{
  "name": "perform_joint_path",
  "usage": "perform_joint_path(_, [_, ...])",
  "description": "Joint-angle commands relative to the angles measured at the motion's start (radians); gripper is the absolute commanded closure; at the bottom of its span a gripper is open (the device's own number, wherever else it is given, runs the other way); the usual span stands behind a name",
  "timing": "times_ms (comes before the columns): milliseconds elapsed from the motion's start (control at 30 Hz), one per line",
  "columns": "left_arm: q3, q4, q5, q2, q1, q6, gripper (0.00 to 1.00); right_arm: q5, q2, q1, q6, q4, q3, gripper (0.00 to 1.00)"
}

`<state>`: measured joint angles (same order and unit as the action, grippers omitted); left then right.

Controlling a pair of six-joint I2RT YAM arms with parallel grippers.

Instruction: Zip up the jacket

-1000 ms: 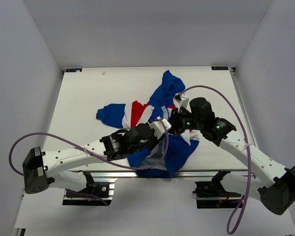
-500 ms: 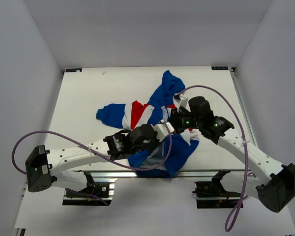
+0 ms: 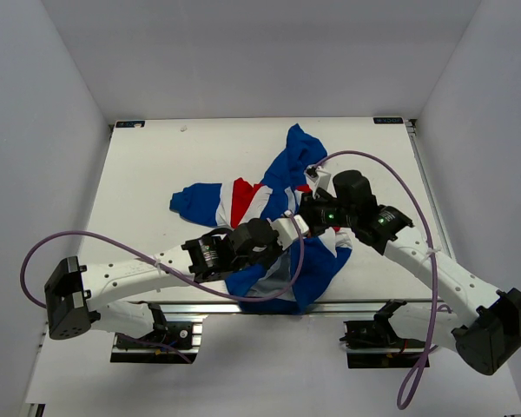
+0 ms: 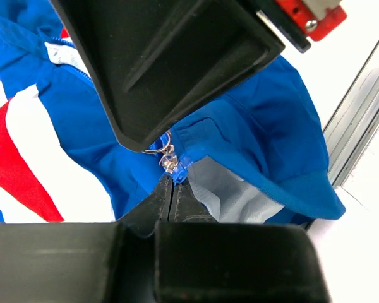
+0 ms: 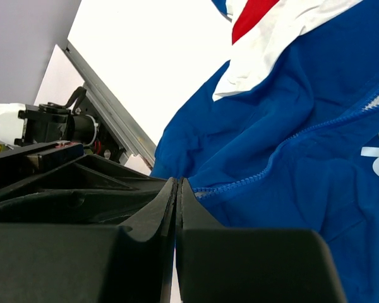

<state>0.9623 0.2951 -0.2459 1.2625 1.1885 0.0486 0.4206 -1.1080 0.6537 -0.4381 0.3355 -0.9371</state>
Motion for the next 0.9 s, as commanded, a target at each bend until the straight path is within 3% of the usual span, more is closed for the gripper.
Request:
perform_joint_path(0, [0.036, -0.01, 0.025, -0.018, 0.008, 0.01, 1.0, -0.011, 0.001, -0.005, 0.002, -0.049, -0.019, 1.0])
perform_joint_path(200, [0.046, 0.001, 0.023, -0.046, 0.019, 0.013, 1.0, -0.188, -0.062, -0.005, 0.018, -0.085, -0.019, 1.0])
perform_joint_path(600, [0.092, 0.059, -0.001, -0.092, 0.037, 0.011, 1.0, -0.337, -0.145, -0.006, 0.079, -0.179, 0.063, 1.0])
perform_joint_path(867, [0.101, 0.082, 0.051, -0.138, 0.037, -0.01, 1.0, -0.309, -0.161, -0.014, 0.096, -0.213, 0.038, 1.0])
